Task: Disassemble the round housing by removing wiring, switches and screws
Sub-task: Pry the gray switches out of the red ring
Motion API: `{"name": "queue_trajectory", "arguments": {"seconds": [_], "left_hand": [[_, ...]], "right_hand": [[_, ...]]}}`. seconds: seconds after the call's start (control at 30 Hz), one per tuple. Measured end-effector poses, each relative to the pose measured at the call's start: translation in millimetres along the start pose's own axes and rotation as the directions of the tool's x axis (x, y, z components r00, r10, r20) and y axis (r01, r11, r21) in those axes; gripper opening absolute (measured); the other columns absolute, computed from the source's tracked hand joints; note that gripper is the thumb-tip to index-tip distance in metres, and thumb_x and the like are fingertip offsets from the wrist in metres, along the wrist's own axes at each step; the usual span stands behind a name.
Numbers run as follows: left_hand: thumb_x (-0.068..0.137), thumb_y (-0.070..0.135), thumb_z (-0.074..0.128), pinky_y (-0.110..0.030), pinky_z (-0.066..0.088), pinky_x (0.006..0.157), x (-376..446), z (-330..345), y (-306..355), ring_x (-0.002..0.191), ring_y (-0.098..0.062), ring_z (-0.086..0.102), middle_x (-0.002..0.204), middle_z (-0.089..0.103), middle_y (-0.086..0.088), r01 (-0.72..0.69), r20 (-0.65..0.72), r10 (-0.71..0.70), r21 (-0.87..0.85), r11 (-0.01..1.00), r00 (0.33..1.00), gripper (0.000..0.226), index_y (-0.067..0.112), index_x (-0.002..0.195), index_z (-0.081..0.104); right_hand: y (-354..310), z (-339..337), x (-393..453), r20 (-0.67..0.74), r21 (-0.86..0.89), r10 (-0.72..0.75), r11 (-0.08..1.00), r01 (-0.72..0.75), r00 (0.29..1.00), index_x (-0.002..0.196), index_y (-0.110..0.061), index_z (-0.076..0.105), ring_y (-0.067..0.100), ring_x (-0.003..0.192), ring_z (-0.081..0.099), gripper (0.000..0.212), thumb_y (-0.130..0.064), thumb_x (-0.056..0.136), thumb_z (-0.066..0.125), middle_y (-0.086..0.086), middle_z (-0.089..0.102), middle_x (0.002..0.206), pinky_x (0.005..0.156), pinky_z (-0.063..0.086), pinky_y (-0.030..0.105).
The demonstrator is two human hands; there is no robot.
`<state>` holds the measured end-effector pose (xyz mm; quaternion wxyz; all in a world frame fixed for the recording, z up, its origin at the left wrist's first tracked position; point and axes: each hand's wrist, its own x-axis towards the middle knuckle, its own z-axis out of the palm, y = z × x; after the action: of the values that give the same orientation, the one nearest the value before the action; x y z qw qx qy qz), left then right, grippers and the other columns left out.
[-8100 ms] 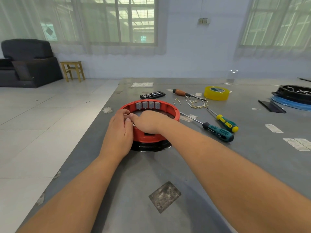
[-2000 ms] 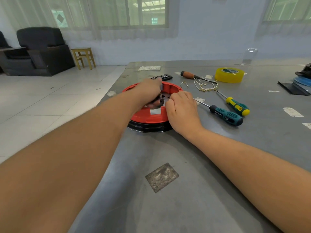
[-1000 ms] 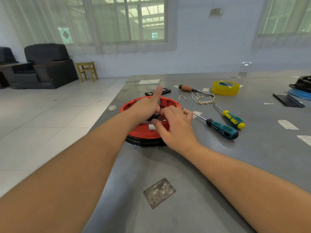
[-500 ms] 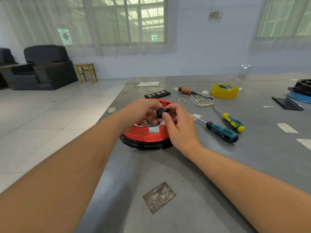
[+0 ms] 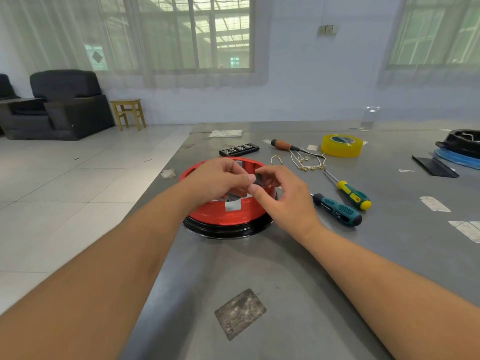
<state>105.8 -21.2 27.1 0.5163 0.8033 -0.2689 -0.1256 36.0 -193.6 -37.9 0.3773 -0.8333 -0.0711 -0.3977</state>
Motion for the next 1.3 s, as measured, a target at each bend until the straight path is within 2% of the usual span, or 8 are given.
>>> {"name": "queue_trajectory", "arguments": {"seconds": [0.17, 0.37, 0.47, 0.57, 0.7, 0.83, 1.13, 1.3], "left_hand": [[0.098, 0.043, 0.066, -0.047, 0.060, 0.094, -8.5, 16.8, -13.1, 0.087, -0.016, 0.077, 0.082, 0.080, 0.007, -0.134, -0.134, 0.155, 0.153, 0.979, 0.979, 0.021, 0.023, 0.097, 0.070], [0.096, 0.060, 0.030, -0.041, 0.056, 0.079, -19.5, 25.0, -31.9, 0.083, -0.007, 0.070, 0.081, 0.075, 0.016, -0.201, -0.264, 0.383, 0.525, 0.827, 0.885, 0.043, 0.043, 0.111, 0.067], [0.099, 0.057, 0.028, -0.036, 0.053, 0.066, -22.0, 31.6, -42.3, 0.074, -0.016, 0.070, 0.081, 0.076, 0.013, -0.257, -0.268, 0.565, 0.687, 0.680, 0.780, 0.050, 0.038, 0.124, 0.067], [0.101, 0.061, 0.033, -0.033, 0.046, 0.060, -19.2, 32.9, -52.8, 0.067, -0.018, 0.068, 0.072, 0.072, 0.010, -0.279, -0.156, 0.675, 0.827, 0.488, 0.721, 0.051, 0.031, 0.101, 0.074], [0.102, 0.059, 0.044, -0.033, 0.041, 0.055, -13.3, 32.0, -62.0, 0.058, -0.017, 0.060, 0.059, 0.062, 0.008, -0.303, -0.101, 0.743, 0.870, 0.389, 0.662, 0.050, 0.027, 0.076, 0.073], [0.101, 0.054, 0.050, -0.033, 0.039, 0.054, -13.7, 34.3, -62.9, 0.056, -0.017, 0.057, 0.056, 0.060, 0.008, -0.306, -0.129, 0.773, 0.868, 0.391, 0.621, 0.046, 0.027, 0.073, 0.073], [0.101, 0.053, 0.053, -0.034, 0.034, 0.058, -13.6, 35.5, -63.1, 0.057, -0.018, 0.056, 0.057, 0.058, 0.007, -0.259, -0.145, 0.760, 0.886, 0.385, 0.634, 0.044, 0.026, 0.072, 0.072], [0.101, 0.056, 0.052, -0.034, 0.034, 0.057, -11.8, 35.4, -65.5, 0.057, -0.018, 0.056, 0.057, 0.059, 0.007, -0.278, -0.143, 0.764, 0.877, 0.393, 0.630, 0.045, 0.027, 0.072, 0.071]], "right_hand": [[0.4, -2.1, -0.1, 0.028, -0.027, -0.021, 0.999, 0.022, 0.999, 0.112, -0.022, 0.066, 0.008, 0.096, 0.062, 0.029, -0.029, 0.086, 0.077, -0.010, 0.065, 0.101, 0.085, 0.050, 0.021], [0.6, -0.8, 1.6, 0.032, -0.039, -0.038, 0.998, 0.039, 0.999, 0.111, -0.024, 0.069, 0.006, 0.095, 0.062, 0.026, -0.020, 0.086, 0.074, -0.012, 0.067, 0.101, 0.086, 0.047, 0.017], [-1.7, -4.5, 12.9, -0.037, 0.175, 0.140, 0.976, -0.131, 0.989, 0.104, -0.031, 0.070, 0.006, 0.091, 0.068, 0.019, -0.031, 0.085, 0.069, -0.014, 0.072, 0.095, 0.082, 0.053, 0.019], [13.3, -17.4, 42.3, -0.162, 0.277, 0.330, 0.920, -0.278, 0.930, 0.096, -0.033, 0.070, 0.002, 0.083, 0.067, 0.012, -0.034, 0.085, 0.070, -0.016, 0.073, 0.089, 0.074, 0.054, 0.021], [54.8, -26.6, 88.4, -0.013, -0.176, 0.521, 0.839, -0.515, 0.853, 0.101, -0.029, 0.071, 0.014, 0.084, 0.064, 0.015, -0.032, 0.086, 0.072, -0.010, 0.070, 0.090, 0.068, 0.046, 0.027], [83.4, -19.5, 121.9, 0.177, -0.547, 0.564, 0.737, -0.396, 0.807, 0.112, -0.022, 0.071, 0.017, 0.087, 0.062, 0.026, -0.024, 0.087, 0.075, 0.001, 0.070, 0.108, 0.068, 0.043, 0.025], [117.7, 3.9, 129.5, 0.151, -0.752, 0.597, 0.587, -0.300, 0.788, 0.113, -0.021, 0.073, 0.028, 0.119, 0.060, 0.023, -0.015, 0.092, 0.065, 0.005, 0.071, 0.123, 0.093, 0.048, 0.031], [117.9, 3.9, 128.7, 0.157, -0.754, 0.618, 0.578, -0.311, 0.770, 0.120, -0.022, 0.069, 0.029, 0.123, 0.055, 0.028, -0.021, 0.091, 0.067, 0.006, 0.067, 0.127, 0.094, 0.046, 0.031]]}}
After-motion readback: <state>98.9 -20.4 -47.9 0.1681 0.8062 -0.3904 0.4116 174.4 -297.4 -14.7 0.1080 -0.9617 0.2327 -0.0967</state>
